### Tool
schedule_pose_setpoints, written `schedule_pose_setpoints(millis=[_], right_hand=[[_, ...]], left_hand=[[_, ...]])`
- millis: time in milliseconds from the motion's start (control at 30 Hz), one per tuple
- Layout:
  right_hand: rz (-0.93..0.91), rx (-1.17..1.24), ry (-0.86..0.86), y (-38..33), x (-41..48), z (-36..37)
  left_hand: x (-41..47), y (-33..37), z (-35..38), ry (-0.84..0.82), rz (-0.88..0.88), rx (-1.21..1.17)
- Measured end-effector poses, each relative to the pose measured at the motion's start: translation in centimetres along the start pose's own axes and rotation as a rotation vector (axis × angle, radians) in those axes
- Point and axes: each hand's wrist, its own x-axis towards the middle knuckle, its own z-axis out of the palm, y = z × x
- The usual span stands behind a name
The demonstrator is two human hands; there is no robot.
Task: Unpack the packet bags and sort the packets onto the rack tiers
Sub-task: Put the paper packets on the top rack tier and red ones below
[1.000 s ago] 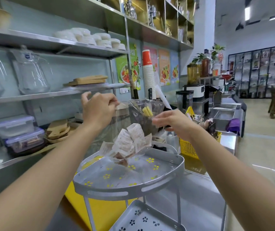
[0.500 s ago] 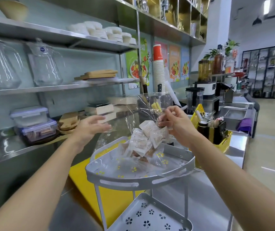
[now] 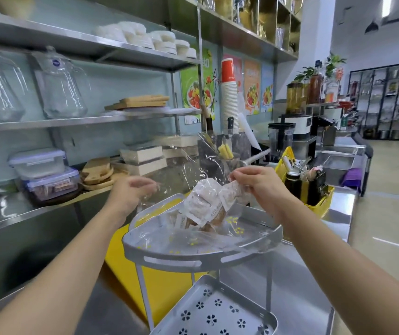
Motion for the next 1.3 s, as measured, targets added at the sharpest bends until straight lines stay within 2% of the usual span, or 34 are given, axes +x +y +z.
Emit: schedule_pose_setpoints(millis=[100, 333, 600, 767, 833, 900, 1000, 1067, 1200, 1300], right_hand=[[-0.046, -0.01, 0.029, -2.4, 1.3, -0.3], [-0.171, 0.017, 0.059, -8.7, 3.8, -1.5], [-0.064, 0.117, 0.046, -9.8, 4.1, -1.1], [-0.066, 0.141, 0.038, -9.8, 4.0, -0.6], [-0.076, 0.169, 0.054, -9.8, 4.0, -0.7], [-0.09, 0.192, 0.064, -9.5, 4.0, -0.9], [-0.099, 0.202, 0.086, -8.1, 3.8, -1.1], [-0.058, 0.191, 0.09, -6.8, 3.4, -1.3], [0.101, -0.034, -0.016, -3.6, 2.3, -1.6], [0.087, -0.039, 0.026, -2.0, 1.9, -1.4]], left_hand=[[1.3, 2.4, -1.0, 0.077, 0.032, -0.087], [2.8, 9.0, -2.5, 0.062, 0.162, -0.175], [3.1, 9.8, -2.3, 0.15, 0.142, -0.266], [3.3, 10.1, -2.8, 0.18, 0.163, -0.357], [3.1, 10.3, -2.7, 0.155, 0.178, -0.405], [2.8, 9.9, -2.6, 0.057, 0.138, -0.424], [2.0, 8.1, -1.9, -0.071, 0.017, -0.218], [1.7, 6.5, -1.5, -0.068, -0.024, -0.163], [1.1, 4.3, -1.3, -0.125, -0.074, -0.202], [0.4, 3.4, -1.2, -0.139, -0.106, -0.138]])
